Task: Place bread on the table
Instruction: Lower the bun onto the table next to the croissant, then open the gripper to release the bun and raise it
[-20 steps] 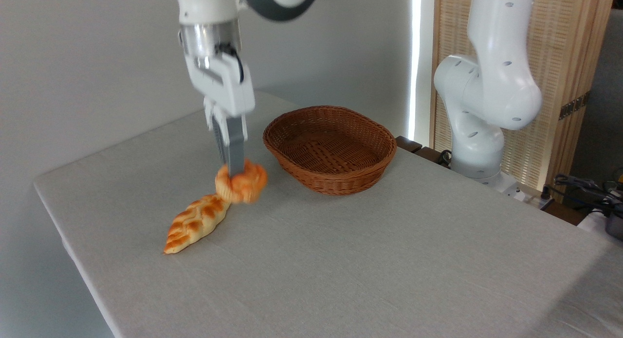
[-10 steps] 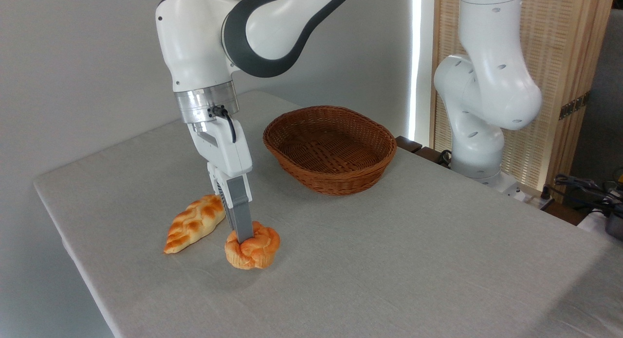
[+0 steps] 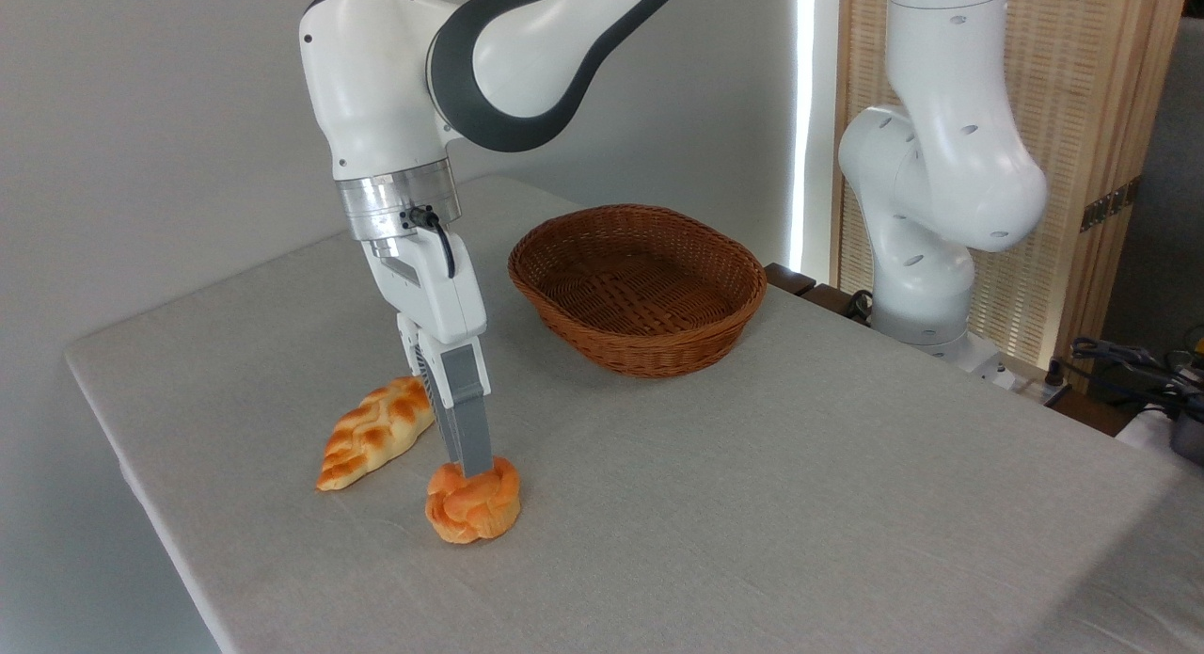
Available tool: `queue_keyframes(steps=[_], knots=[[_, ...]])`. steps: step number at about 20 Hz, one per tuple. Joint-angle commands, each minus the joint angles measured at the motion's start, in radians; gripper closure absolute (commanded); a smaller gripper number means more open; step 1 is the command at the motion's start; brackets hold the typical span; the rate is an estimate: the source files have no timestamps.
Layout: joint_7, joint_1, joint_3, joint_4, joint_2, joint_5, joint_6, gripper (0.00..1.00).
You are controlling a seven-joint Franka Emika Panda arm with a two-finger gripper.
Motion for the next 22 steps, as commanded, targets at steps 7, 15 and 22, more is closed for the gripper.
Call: queue_keyframes(steps=[7,15,22], knots=[[0.003,-0.008,0.009,0.021,-0.04,-0.074,-0.032,0.0],[0.009,0.081,-0.003,0.161,-0.069,-0.262,-0.199,0.0],[0.006,0.198,-0.063,0.251,-0.057,-0.338,-0.278,0.0]])
